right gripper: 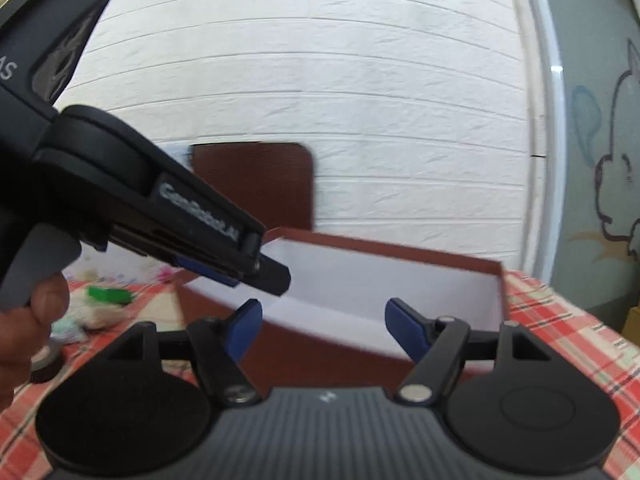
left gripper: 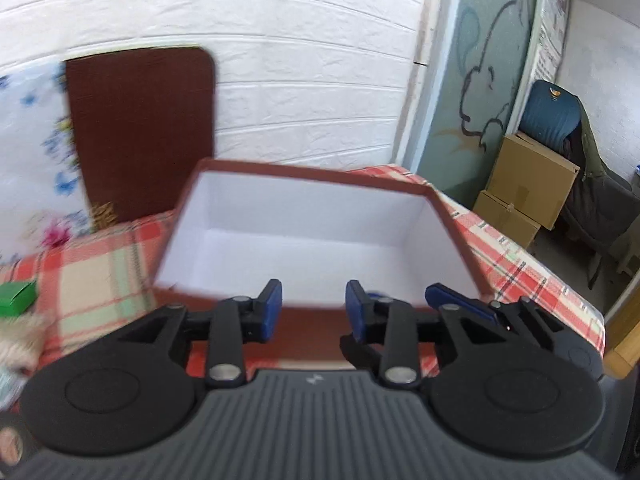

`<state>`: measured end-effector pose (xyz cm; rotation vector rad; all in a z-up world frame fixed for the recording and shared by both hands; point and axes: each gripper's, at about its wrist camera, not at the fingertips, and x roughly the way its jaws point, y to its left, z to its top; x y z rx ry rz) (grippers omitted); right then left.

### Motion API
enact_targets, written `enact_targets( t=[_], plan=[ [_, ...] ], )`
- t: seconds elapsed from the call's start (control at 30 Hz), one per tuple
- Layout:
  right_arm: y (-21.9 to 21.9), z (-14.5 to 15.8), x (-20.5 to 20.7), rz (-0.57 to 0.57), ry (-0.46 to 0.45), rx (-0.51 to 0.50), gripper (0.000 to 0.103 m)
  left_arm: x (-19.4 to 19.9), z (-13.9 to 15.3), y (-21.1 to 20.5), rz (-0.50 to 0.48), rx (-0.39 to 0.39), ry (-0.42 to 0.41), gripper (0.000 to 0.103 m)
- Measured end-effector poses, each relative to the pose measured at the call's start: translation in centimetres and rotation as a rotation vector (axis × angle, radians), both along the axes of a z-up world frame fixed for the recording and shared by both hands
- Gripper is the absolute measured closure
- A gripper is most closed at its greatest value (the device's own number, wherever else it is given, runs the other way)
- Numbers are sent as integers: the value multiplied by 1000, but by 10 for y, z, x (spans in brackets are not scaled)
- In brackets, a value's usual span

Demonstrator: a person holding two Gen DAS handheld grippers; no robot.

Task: Organize objects
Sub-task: 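Carry the blue tape roll in the right gripper and drop it into the brown box, then grasp the black electrical tape roll with the right gripper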

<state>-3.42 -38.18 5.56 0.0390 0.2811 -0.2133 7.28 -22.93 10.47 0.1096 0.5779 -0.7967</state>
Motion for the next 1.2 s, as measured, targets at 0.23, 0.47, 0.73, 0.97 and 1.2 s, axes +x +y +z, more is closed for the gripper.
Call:
enact_targets(
  t=[0.23, 0.47, 0.73, 0.97, 1.2],
  plan=[
    [93, -43, 26, 258, 268, 83, 48, 2, -66, 112, 207, 104, 123, 65],
    [197, -43, 56, 512, 373, -32, 43, 20, -97, 244, 527, 67, 247, 66],
    [271, -55, 143, 605, 427, -115, 18, 25, -96, 303, 604, -64, 317, 66],
    [259, -59, 124, 608, 445, -84, 22, 20, -99, 294, 524, -107, 361, 66],
    [204, -58, 31, 504, 448, -38, 22, 2, -86, 214, 248, -53, 369, 66]
  ],
)
